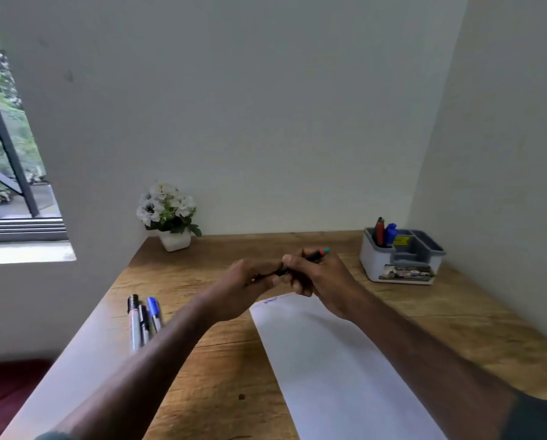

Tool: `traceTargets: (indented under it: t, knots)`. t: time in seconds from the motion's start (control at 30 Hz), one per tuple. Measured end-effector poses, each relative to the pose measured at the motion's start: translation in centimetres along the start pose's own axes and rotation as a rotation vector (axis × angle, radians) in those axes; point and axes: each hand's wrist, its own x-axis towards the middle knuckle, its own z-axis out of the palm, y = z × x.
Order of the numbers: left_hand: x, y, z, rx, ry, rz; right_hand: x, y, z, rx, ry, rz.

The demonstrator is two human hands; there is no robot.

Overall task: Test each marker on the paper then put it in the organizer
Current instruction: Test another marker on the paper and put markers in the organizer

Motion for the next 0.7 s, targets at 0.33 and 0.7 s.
traceTargets:
  t: [0.33,0.7]
  knots:
    - [2.6,1.5,0.4,-0.164,-0.27,-0.007,-0.6,1.2,-3.6,0.151,-0.065,-0.051]
    - [3.4,0.3,2.7,-0.281,0.079,-0.08,-0.1,0.8,-4.6,0.141,0.027,-0.099]
